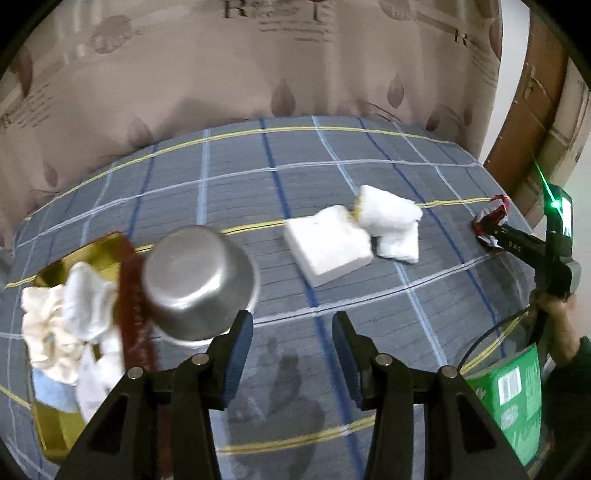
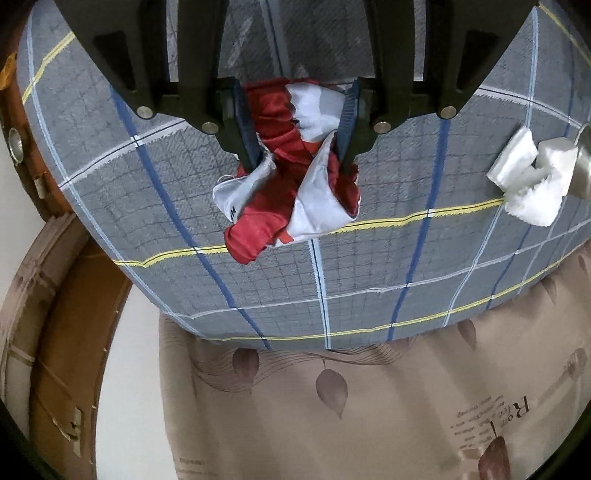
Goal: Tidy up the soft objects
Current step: 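Hold the red-and-white cloth with the right gripper while the left approaches the white square cloth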
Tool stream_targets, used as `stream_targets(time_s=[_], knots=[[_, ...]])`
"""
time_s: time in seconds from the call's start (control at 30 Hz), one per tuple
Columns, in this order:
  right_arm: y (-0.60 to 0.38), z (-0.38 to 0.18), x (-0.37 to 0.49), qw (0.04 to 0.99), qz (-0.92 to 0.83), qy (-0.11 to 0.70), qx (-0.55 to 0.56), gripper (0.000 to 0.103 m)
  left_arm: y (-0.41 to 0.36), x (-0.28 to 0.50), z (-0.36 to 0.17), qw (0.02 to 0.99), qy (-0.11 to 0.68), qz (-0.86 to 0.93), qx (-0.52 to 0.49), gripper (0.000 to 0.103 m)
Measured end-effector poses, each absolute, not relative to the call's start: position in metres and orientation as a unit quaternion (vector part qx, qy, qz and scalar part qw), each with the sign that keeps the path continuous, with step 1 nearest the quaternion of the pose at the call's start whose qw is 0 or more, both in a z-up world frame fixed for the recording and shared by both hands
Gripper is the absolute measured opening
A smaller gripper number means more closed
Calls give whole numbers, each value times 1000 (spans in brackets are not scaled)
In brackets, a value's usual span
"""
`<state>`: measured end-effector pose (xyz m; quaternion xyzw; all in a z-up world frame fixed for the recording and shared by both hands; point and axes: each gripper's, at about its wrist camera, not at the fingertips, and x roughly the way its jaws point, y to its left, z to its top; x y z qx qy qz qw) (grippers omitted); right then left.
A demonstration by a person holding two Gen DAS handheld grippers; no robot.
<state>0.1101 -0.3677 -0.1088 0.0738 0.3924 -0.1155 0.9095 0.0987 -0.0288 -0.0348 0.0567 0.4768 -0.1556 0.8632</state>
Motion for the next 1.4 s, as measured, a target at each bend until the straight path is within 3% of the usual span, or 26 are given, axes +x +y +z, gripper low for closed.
stream_targets(time_s=[0.1, 0.17, 0.5, 0.67, 0.77, 1.4], knots=[[-367, -109, 111, 910, -115, 391, 73, 38, -46, 109, -40, 852, 491, -175, 49, 49], [-368, -110, 111, 910, -112, 392, 76, 38, -55, 116, -44, 847, 497, -186, 36, 58], [-372, -113, 113, 908, -103, 397, 87, 41, -86, 153, -65, 829, 531, -173, -5, 63], [-372, -113, 113, 908, -102, 397, 88, 41, -93, 160, -65, 845, 514, -145, 8, 79], [-372, -113, 114, 908, -102, 397, 88, 41, -94, 165, -65, 854, 502, -136, -1, 83], [-371, -114, 113, 907, -102, 398, 89, 42, -97, 200, -104, 838, 537, -92, 6, 84]])
